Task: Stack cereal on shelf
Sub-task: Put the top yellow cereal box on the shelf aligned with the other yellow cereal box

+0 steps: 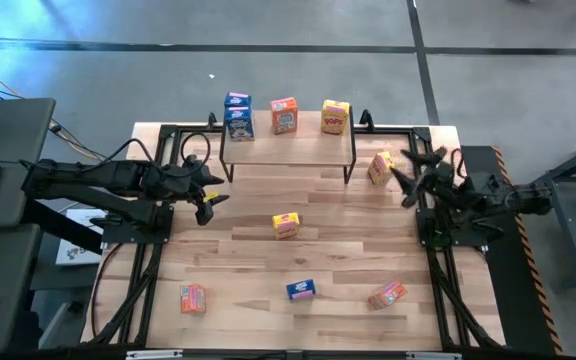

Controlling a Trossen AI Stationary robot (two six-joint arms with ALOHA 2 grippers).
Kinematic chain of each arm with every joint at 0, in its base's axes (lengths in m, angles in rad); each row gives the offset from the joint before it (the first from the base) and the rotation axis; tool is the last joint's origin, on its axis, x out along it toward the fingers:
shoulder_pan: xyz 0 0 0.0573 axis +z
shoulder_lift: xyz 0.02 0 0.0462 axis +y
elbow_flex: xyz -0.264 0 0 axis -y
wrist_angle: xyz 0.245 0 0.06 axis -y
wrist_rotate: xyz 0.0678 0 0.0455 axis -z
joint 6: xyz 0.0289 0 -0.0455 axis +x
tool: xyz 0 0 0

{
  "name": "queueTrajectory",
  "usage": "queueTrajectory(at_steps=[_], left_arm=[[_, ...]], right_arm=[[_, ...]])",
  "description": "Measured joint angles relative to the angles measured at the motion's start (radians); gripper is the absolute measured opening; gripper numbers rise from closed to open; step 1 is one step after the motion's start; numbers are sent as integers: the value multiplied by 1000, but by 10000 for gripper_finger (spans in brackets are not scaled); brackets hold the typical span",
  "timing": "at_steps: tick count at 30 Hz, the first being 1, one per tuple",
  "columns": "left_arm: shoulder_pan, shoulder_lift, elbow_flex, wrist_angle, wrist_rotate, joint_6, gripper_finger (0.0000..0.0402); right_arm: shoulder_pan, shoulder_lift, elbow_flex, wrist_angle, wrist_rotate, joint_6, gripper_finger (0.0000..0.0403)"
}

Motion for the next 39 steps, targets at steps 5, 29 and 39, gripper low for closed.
queueTrajectory(at_steps=[5, 29, 39], left_arm=[[0, 0, 0, 0, 0, 1, 220], [1, 0, 0, 3, 0, 29, 220], [1, 0, 1, 6, 0, 47, 220]], right_arm=[[0, 74, 183, -248, 186, 124, 268], [-121, 425, 574, -885, 43, 907, 268], [-197, 578, 572, -865, -191, 852, 268]])
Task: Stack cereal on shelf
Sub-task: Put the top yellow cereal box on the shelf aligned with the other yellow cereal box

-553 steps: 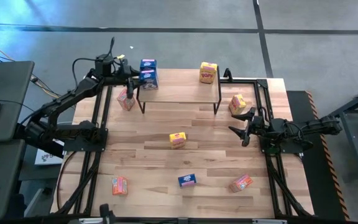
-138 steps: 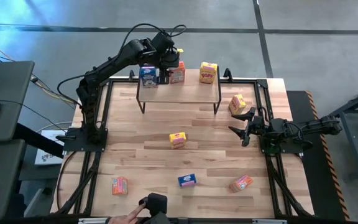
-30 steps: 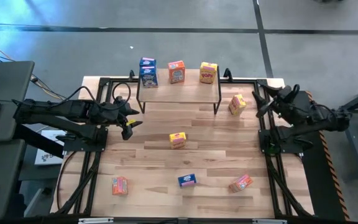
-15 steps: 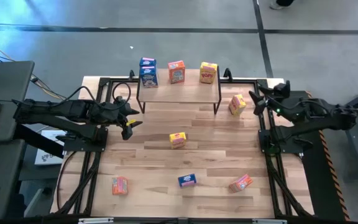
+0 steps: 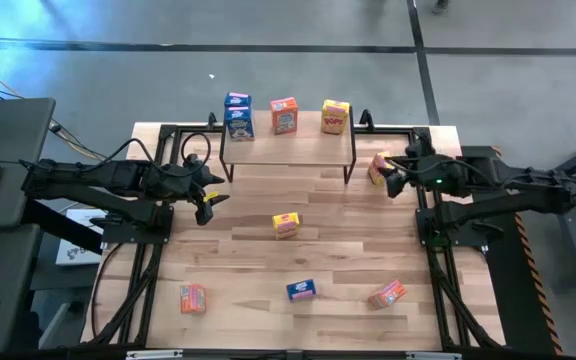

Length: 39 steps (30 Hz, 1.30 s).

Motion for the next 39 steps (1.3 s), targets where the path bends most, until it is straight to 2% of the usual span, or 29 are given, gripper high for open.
queueTrajectory(at_steps=[4, 7, 15, 30, 39], left_arm=[[0, 0, 0, 0, 0, 0, 220], [0, 0, 0, 0, 0, 10, 220], [0, 0, 0, 0, 0, 10, 220], [0, 0, 0, 0, 0, 9, 220], [0, 0, 0, 0, 0, 9, 220]], right_arm=[[-21, 71, -1, 19, 49, -40, 268], [-62, 114, -1, 17, 52, 32, 268], [-239, 182, -1, -124, -71, 134, 268], [-499, 230, -1, -128, -290, 18, 268], [-578, 335, -1, -126, -306, -40, 268]])
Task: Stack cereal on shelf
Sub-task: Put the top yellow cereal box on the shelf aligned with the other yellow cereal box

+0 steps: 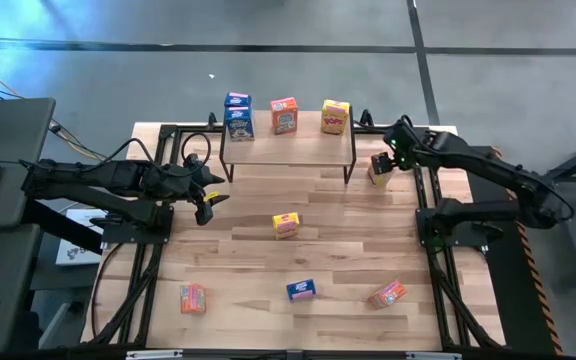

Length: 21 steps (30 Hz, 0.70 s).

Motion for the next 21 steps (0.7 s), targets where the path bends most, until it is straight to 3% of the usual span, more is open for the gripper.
queueTrajectory(at_steps=[21], left_arm=[[0, 0, 0, 0, 0, 0, 220]], right_arm=[[-66, 181, 0, 20, -62, -67, 268]])
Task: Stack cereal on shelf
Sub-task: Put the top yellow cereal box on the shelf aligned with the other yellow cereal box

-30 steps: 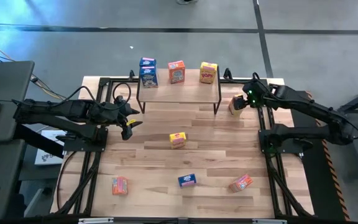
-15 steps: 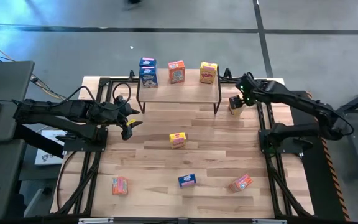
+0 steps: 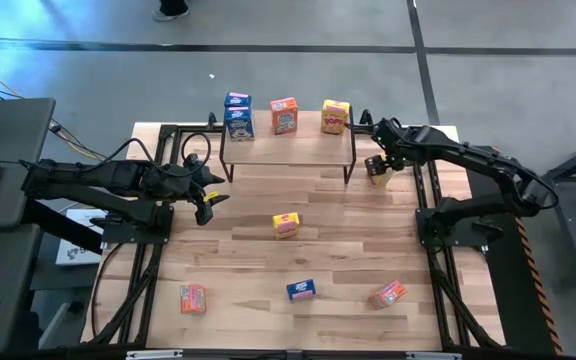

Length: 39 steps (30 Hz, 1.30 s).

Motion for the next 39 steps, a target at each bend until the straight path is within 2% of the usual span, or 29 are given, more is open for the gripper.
queueTrajectory(at_steps=[6, 19, 39], left_arm=[[0, 0, 0, 0, 0, 0, 220], [0, 0, 0, 0, 0, 0, 220], [0, 0, 0, 0, 0, 0, 220]], right_arm=[[0, 21, 0, 0, -2, -10, 255], [0, 22, 0, -7, -5, -9, 169], [1, 21, 0, -9, -37, -7, 136]])
